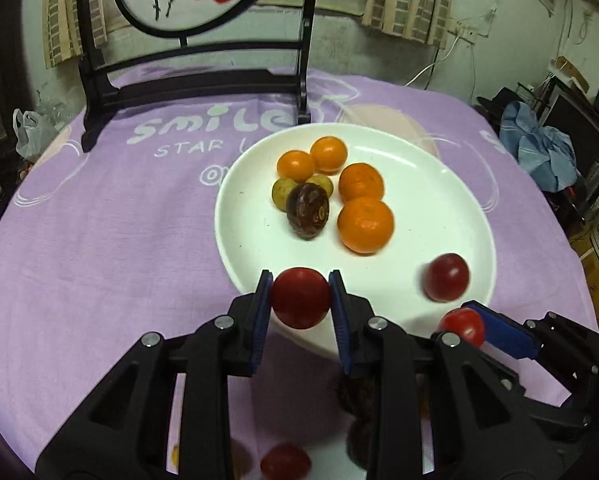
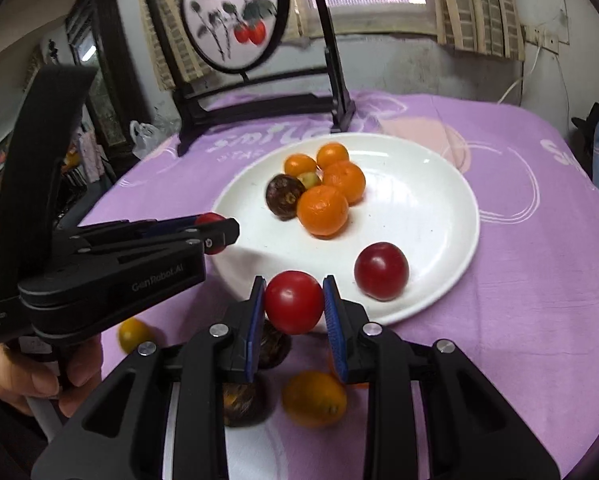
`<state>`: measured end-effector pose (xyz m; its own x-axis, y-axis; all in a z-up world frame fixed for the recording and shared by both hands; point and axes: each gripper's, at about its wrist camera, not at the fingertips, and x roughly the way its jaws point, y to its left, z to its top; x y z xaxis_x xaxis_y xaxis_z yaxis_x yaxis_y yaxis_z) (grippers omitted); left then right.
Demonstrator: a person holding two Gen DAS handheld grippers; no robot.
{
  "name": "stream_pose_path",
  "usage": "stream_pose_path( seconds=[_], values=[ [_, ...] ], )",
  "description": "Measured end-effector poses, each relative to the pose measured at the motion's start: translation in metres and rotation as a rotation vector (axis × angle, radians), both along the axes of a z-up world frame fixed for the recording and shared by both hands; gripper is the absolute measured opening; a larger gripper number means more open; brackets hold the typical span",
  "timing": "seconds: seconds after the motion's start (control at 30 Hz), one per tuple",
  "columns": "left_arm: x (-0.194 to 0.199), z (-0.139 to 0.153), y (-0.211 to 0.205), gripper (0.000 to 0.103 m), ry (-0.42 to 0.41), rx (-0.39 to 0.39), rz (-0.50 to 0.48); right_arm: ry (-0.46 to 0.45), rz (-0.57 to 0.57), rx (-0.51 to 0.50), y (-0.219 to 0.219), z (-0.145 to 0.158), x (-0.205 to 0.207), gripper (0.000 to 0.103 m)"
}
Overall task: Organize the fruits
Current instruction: 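Carry both cherry tomatoes over the white plate and open both grippers, then grasp a dark brown round fruit with the right gripper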
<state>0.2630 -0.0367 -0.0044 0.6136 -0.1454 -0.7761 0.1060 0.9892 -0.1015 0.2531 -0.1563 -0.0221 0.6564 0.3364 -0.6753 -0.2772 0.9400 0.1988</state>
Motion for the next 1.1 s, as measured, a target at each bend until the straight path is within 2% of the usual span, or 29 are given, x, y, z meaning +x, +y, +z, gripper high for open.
stream_pose_path(
  seconds=[0.03, 0.1, 0.13, 0.17, 0.3, 0.37, 0.43, 0.47, 0.5, 0.63, 0.73, 0.9, 1.1],
  values=[
    [0.002, -0.002, 0.000, 0.031, 0.007, -0.009, 0.003, 0.007, -0.007, -0.007, 0.001, -0.002, 0.005, 0.029],
    [0.006, -0.004, 0.005, 0.069, 0.002, -0.058, 0.032, 0.026, -0.006, -0.016, 0.000, -0.005, 0.010, 0.031],
    [0.004, -0.001, 0.007, 0.072, -0.023, -0.071, 0.058, 0.021, -0.019, -0.019, -0.001, -0.005, 0.010, 0.031],
    [0.001, 0.003, 0.010, 0.072, -0.054, -0.079, 0.085, 0.016, -0.030, -0.015, -0.004, -0.004, 0.010, 0.032],
    [-0.007, 0.012, 0.012, 0.073, -0.047, -0.085, 0.069, 0.004, -0.043, 0.017, -0.015, 0.000, 0.003, 0.033],
    [-0.016, 0.016, 0.015, 0.079, -0.053, -0.075, 0.072, -0.004, -0.057, 0.044, -0.023, 0.003, -0.003, 0.034],
    [-0.025, 0.019, 0.017, 0.081, -0.065, -0.063, 0.068, -0.010, -0.066, 0.066, -0.030, 0.006, -0.012, 0.044],
    [-0.033, 0.022, 0.019, 0.084, -0.078, -0.057, 0.062, -0.020, -0.072, 0.072, -0.033, 0.008, -0.017, 0.052],
    [-0.039, 0.023, 0.020, 0.087, -0.086, -0.048, 0.057, -0.030, -0.078, 0.072, -0.035, 0.010, -0.023, 0.055],
    [-0.066, 0.024, 0.027, 0.088, -0.110, -0.012, 0.051, -0.056, -0.073, 0.051, -0.039, 0.013, -0.050, 0.056],
    [-0.085, 0.020, 0.037, 0.089, -0.110, -0.007, 0.045, -0.049, -0.011, 0.043, -0.036, 0.007, -0.069, 0.059],
    [-0.110, 0.012, 0.054, 0.092, -0.117, 0.013, 0.065, -0.028, 0.037, -0.042, -0.022, -0.006, -0.093, 0.060],
    [-0.120, 0.000, 0.075, 0.092, -0.118, 0.013, 0.100, -0.004, 0.137, -0.140, 0.014, -0.018, -0.110, 0.060]
  ],
)
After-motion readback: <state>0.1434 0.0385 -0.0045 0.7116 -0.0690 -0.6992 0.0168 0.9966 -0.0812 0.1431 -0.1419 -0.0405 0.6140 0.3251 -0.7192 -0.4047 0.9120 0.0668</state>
